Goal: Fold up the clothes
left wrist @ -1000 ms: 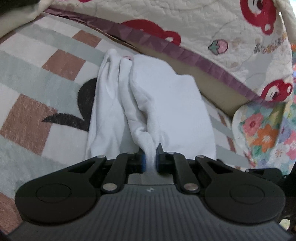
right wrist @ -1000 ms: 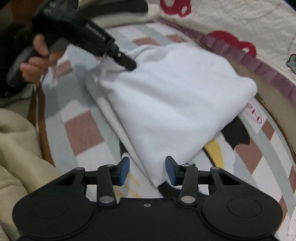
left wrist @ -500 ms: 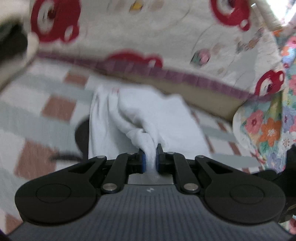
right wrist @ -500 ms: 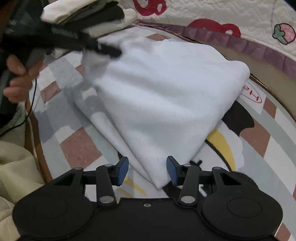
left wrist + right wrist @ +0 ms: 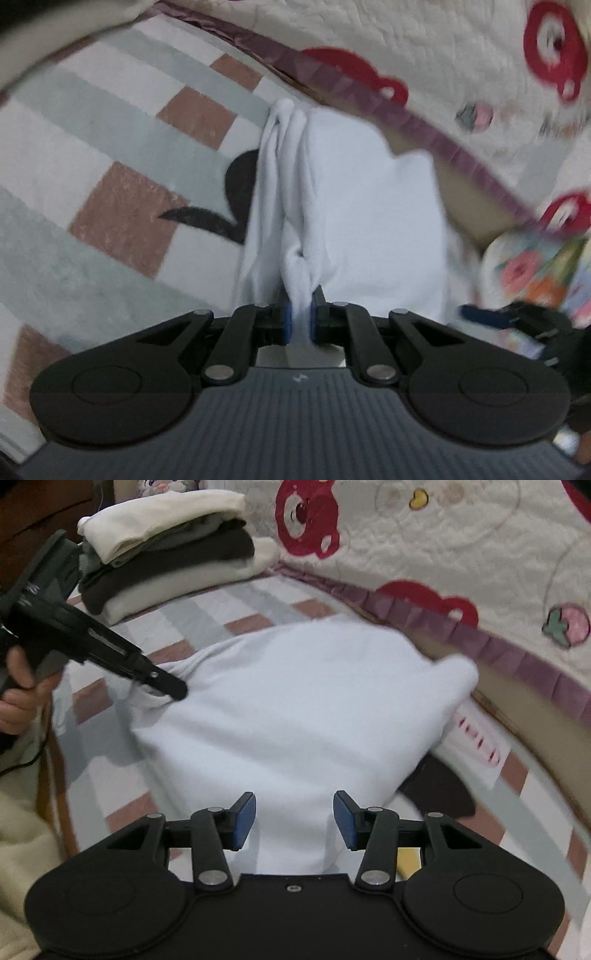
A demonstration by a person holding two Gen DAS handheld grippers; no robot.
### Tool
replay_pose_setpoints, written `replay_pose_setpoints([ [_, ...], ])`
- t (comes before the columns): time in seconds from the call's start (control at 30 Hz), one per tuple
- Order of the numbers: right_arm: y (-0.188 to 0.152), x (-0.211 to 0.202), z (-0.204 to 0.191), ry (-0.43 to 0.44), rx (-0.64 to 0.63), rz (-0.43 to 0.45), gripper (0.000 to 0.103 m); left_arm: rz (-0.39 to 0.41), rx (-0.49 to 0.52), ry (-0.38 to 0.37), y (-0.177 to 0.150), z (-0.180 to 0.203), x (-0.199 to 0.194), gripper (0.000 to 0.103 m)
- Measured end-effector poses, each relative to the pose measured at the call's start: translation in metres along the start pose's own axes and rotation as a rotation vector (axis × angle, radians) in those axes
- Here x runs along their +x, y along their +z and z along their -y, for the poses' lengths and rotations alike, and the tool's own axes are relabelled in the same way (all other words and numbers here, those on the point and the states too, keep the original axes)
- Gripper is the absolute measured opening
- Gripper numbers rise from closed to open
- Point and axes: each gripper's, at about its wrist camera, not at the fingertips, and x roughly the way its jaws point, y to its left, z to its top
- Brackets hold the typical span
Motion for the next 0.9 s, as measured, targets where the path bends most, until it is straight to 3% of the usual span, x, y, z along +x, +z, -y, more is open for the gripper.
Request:
replay_pose_setpoints([
  [0.1, 0.010, 0.005, 0.000, -0.019, -0.022, 0.021, 0.052, 0.032, 0.086, 0.003, 0.002, 0.016, -0.008, 0.008],
  [0.3, 0.022, 0.017, 0.006, -0.031, -0.019, 0.053, 0.054, -0.095, 0.191, 0.131, -0.025, 0.014, 0.018, 0.008],
  [0.43, 0.021, 0.025, 0.007, -0.022, 0.008, 0.051, 0.054, -0.082, 0.270, 0.151, -0.024, 0.024, 0.017, 0.009],
  [0.6, 0.020, 0.023, 0.009, -0.057, 0.035, 0.084, 0.055, -0.074, 0.191, 0.105, -0.022, 0.010, 0.013, 0.011],
  [0.67, 0.021, 0.026, 0.012, -0.118, 0.038, 0.095, 0.069, -0.076, 0.160, 0.085, -0.020, 0.006, 0.011, 0.012],
  [0.77, 0.021, 0.032, 0.017, -0.161, 0.042, 0.096, 0.070, -0.064, 0.149, 0.067, -0.015, 0.004, 0.006, 0.012],
  [0.9, 0.022, 0.028, 0.026, -0.087, 0.133, 0.154, 0.070, -0.030, 0.175, 0.056, -0.008, 0.005, -0.003, 0.015],
])
